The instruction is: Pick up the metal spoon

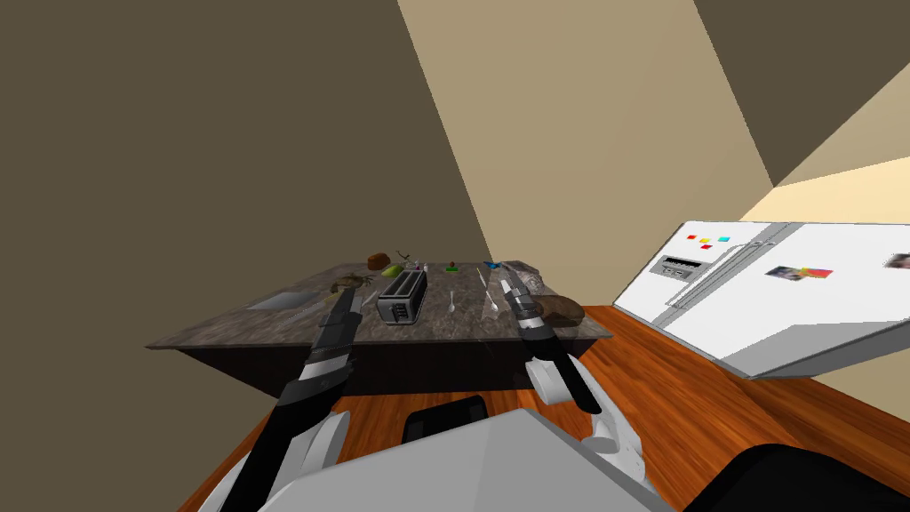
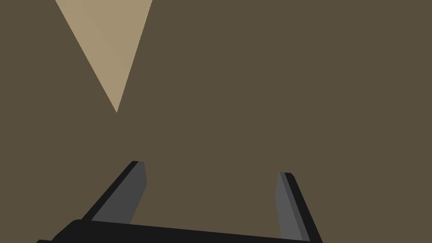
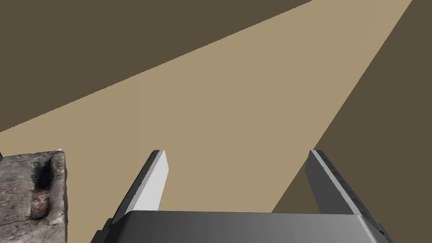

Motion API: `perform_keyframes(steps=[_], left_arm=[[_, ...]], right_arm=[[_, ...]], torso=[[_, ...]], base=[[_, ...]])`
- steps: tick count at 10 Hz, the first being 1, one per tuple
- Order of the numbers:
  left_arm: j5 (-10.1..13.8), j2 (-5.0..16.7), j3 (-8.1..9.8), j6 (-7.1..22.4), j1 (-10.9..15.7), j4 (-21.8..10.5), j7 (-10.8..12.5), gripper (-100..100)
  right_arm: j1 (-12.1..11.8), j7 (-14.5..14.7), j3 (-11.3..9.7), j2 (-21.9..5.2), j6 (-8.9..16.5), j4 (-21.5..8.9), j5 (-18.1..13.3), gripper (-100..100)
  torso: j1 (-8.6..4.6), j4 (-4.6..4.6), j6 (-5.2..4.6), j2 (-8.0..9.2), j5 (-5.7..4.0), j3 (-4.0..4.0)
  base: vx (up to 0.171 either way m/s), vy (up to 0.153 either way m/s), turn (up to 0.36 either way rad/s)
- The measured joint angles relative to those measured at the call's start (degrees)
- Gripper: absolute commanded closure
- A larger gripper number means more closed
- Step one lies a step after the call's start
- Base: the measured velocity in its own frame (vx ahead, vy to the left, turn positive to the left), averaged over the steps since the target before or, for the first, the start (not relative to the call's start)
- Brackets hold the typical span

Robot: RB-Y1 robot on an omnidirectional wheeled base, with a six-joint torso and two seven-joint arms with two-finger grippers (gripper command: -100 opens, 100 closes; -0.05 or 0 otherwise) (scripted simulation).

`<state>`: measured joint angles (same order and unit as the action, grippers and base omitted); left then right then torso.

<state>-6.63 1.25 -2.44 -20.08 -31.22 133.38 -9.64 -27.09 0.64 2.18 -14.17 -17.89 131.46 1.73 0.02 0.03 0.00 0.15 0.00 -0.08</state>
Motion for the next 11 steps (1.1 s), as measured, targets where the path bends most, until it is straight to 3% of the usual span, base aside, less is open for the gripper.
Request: perform_keyframes(steps=[11], left_arm=[[0.0,0.0,0.00,0.0,0.0,0.0,0.0,0]], right_arm=[[-0.3,2.9,1.1,-16.9,10.1,-7.9,2.1,-100]], torso=[[0.15,-0.02,-0.02,-0.08,0.04,0.04]], base=[[-0.021,0.038,0.070]])
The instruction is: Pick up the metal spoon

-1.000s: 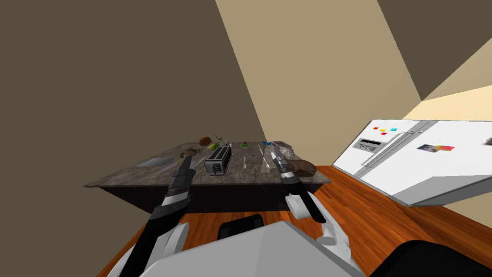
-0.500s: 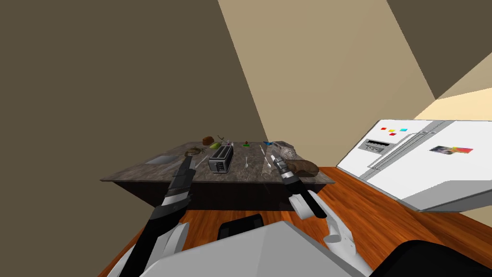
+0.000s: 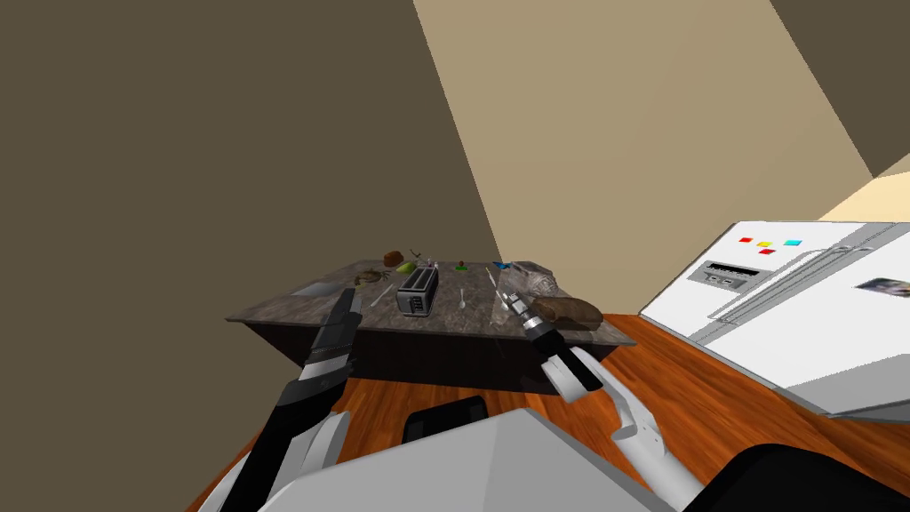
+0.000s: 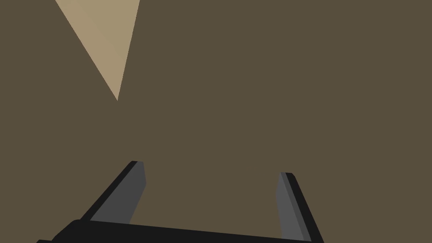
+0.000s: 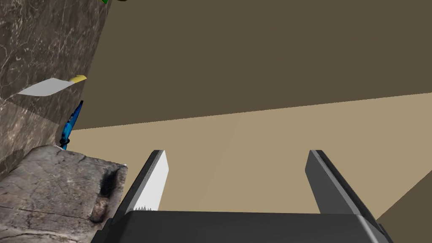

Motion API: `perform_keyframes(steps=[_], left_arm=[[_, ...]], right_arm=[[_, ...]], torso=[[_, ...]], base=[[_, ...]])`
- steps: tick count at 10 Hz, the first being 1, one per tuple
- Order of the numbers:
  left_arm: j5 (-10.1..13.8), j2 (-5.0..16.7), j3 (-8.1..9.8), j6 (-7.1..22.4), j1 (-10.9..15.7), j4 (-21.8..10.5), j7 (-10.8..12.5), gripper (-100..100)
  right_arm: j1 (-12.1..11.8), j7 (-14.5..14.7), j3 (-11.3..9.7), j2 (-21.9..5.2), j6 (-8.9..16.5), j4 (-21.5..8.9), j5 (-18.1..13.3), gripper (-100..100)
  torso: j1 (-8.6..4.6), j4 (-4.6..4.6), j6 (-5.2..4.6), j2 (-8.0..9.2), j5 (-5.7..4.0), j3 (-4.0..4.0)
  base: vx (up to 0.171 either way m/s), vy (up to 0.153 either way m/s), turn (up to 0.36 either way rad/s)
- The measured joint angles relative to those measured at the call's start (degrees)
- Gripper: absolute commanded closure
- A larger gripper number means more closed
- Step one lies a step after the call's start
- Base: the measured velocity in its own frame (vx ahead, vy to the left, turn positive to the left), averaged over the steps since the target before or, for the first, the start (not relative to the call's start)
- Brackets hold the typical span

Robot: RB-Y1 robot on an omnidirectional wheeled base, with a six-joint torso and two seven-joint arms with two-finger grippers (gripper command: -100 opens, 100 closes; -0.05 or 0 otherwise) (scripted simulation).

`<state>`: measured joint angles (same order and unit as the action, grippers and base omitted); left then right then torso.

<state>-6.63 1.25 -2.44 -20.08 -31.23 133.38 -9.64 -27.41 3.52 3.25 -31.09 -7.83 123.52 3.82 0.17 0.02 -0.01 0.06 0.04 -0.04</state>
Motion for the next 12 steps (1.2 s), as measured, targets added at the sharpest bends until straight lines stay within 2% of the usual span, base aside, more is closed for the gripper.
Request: perform_keyframes(steps=[10,12], left_arm=[[0.0,0.0,0.00,0.0,0.0,0.0,0.0,0],[0.0,0.0,-0.01,0.0,0.0,0.0,0.0,0]], right_arm=[[-0.8,1.2,-1.0,-13.5,7.7,-7.2,1.1,-100],[-0.5,1.3,-2.0,-17.0,10.5,-9.6,1.4,-100]], torso=[[0.03,-0.02,-0.01,-0.09,0.01,0.05],[0.18,-0.03,0.04,-0.14,0.04,0.08]], base=[[0.001,0.058,0.093],[0.019,0.092,0.161]])
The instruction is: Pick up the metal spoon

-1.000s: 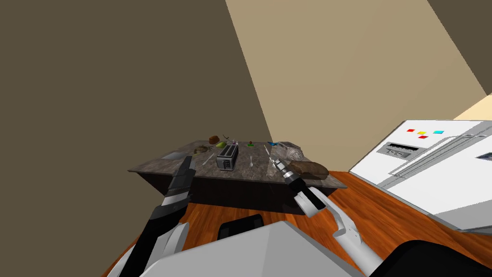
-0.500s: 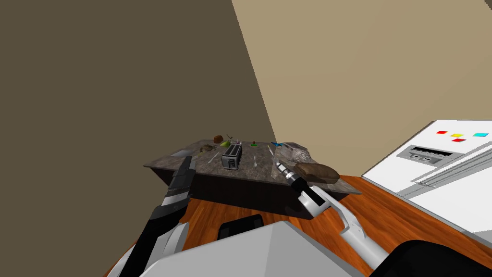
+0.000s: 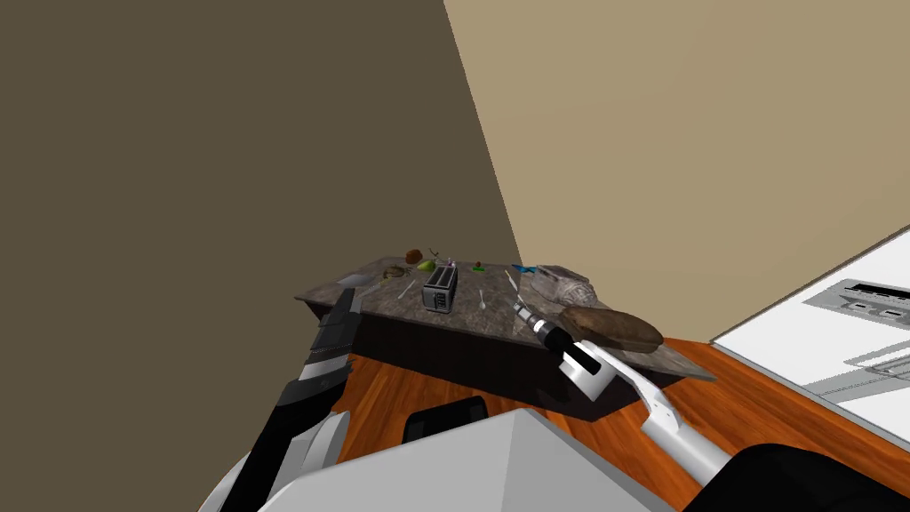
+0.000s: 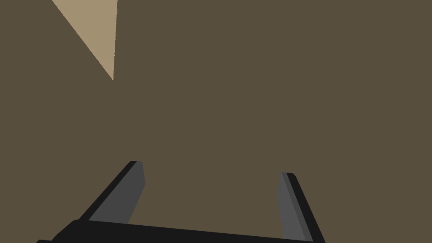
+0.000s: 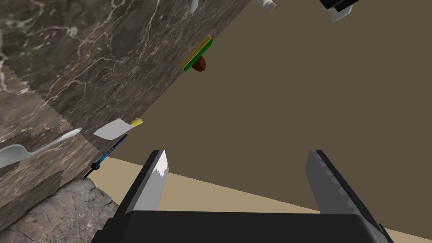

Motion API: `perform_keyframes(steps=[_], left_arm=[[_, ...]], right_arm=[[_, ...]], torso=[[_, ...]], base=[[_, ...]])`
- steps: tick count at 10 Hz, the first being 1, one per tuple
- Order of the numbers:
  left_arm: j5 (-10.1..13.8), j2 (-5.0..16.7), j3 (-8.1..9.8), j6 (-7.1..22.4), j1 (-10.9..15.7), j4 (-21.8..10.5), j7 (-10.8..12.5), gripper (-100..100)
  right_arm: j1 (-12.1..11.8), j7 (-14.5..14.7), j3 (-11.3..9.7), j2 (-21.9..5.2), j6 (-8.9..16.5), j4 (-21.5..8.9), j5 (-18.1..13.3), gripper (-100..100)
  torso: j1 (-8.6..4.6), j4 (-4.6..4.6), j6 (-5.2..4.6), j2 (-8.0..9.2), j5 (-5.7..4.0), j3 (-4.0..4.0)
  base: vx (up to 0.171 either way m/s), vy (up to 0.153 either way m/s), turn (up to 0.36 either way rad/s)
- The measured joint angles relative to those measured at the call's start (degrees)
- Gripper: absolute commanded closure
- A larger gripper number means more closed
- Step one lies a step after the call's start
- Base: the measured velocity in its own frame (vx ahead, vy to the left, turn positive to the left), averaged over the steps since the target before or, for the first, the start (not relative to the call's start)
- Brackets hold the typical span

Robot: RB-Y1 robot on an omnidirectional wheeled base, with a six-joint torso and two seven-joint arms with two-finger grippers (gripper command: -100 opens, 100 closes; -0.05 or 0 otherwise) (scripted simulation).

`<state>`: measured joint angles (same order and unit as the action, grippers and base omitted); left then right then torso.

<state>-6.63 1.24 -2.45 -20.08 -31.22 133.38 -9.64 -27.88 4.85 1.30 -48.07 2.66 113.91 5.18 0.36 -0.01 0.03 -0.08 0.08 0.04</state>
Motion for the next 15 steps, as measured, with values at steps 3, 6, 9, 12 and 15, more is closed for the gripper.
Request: perform_keyframes(steps=[3,6,9,12,15], left_arm=[[0.0,0.0,0.00,0.0,0.0,0.0,0.0,0],[0.0,0.0,0.01,0.0,0.0,0.0,0.0,0],[0.0,0.0,0.01,0.0,0.0,0.0,0.0,0],[0.0,0.0,0.01,0.0,0.0,0.0,0.0,0],[0.0,0.0,0.01,0.0,0.0,0.0,0.0,0]], right_arm=[[-0.6,0.1,-1.2,-5.1,2.0,-4.1,0.3,-100],[-1.9,0.2,-1.7,-8.9,4.6,-5.1,0.2,-100],[-2.6,0.0,-2.9,-13.0,5.7,-8.4,0.4,-100],[-3.8,-0.2,-4.2,-17.0,8.1,-10.9,0.2,-100],[-4.4,-0.8,-5.9,-21.7,9.6,-14.2,0.7,-100]], torso=[[0.07,0.00,-0.02,0.00,0.01,0.00],[-0.11,0.00,-0.07,0.01,-0.01,0.00],[-0.10,0.00,-0.03,0.02,-0.02,-0.01],[-0.01,-0.01,-0.04,-0.06,0.01,0.03],[-0.05,-0.01,-0.05,-0.05,0.00,0.03]], base=[[0.023,0.105,0.145],[0.031,0.073,0.127],[0.031,0.085,0.160],[0.055,0.103,0.157],[0.057,0.083,0.129]])
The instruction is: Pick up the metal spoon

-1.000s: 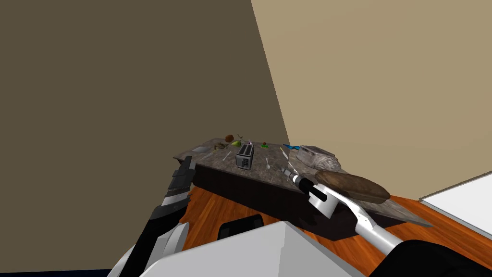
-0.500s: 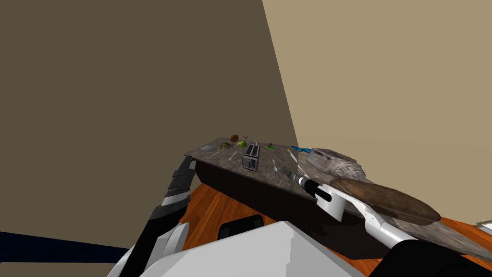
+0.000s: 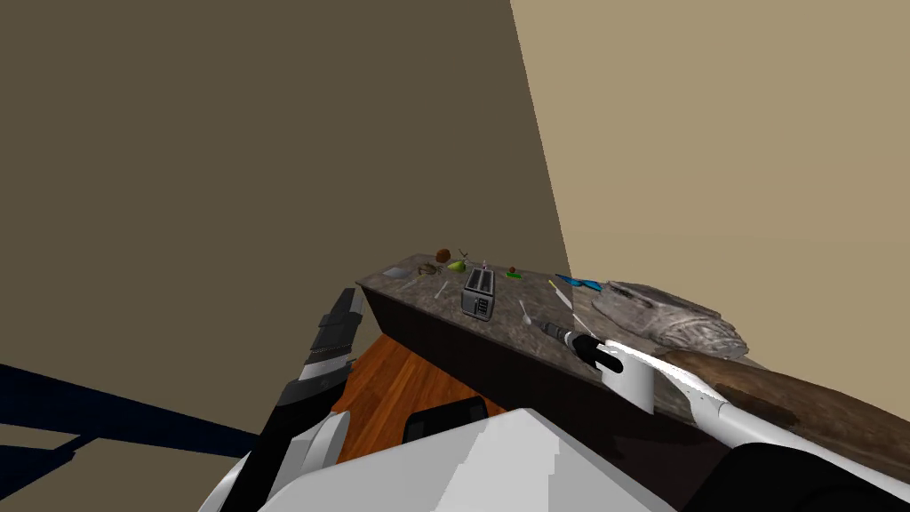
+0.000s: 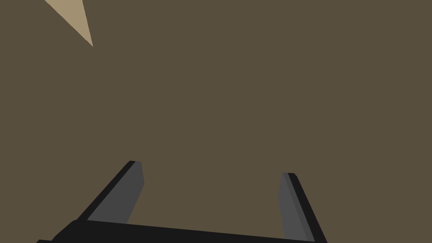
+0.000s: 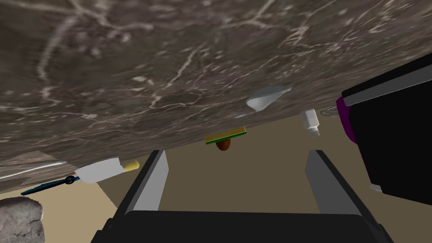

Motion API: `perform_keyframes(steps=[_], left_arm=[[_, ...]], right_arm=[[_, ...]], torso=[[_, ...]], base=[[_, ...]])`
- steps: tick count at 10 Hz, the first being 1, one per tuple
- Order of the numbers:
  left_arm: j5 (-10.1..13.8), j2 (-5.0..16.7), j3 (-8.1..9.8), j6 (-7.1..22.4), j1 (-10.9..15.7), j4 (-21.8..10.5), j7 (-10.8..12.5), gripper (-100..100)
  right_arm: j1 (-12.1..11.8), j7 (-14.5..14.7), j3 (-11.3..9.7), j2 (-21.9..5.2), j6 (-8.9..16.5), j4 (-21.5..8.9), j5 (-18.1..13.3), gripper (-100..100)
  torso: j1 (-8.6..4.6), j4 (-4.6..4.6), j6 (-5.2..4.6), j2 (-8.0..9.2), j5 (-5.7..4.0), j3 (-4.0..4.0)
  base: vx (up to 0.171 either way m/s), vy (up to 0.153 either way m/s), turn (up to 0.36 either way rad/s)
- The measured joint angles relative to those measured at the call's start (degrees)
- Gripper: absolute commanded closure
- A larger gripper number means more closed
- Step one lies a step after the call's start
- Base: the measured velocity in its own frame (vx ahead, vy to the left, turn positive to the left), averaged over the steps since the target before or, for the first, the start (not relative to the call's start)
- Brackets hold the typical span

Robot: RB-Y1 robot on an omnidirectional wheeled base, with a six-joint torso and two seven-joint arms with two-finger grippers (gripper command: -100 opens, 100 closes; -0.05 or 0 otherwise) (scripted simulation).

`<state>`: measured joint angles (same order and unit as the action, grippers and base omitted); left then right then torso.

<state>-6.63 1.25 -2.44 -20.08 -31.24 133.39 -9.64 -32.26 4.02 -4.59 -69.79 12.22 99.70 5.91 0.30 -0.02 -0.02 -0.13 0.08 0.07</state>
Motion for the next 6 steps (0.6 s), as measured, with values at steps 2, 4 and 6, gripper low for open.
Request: perform_keyframes(steps=[2,4,6], left_arm=[[0.0,0.0,0.00,0.0,0.0,0.0,0.0,0],[0.0,0.0,0.00,0.0,0.0,0.0,0.0,0],[0.0,0.0,0.00,0.0,0.0,0.0,0.0,0]], right_arm=[[-0.9,-0.4,-1.5,-3.0,1.2,-2.6,-0.2,-100],[-2.4,-1.0,-2.4,-6.3,3.2,-3.5,-0.1,-100],[-2.9,-1.3,-3.6,-8.0,3.2,-6.2,-0.4,-100]], torso=[[0.09,-0.03,0.02,-0.16,0.02,0.09],[0.12,-0.02,0.00,-0.09,0.03,0.05],[0.03,0.00,0.01,0.00,0.01,0.00]], base=[[0.097,0.109,0.222],[0.063,0.086,0.101],[0.075,0.072,0.190]])
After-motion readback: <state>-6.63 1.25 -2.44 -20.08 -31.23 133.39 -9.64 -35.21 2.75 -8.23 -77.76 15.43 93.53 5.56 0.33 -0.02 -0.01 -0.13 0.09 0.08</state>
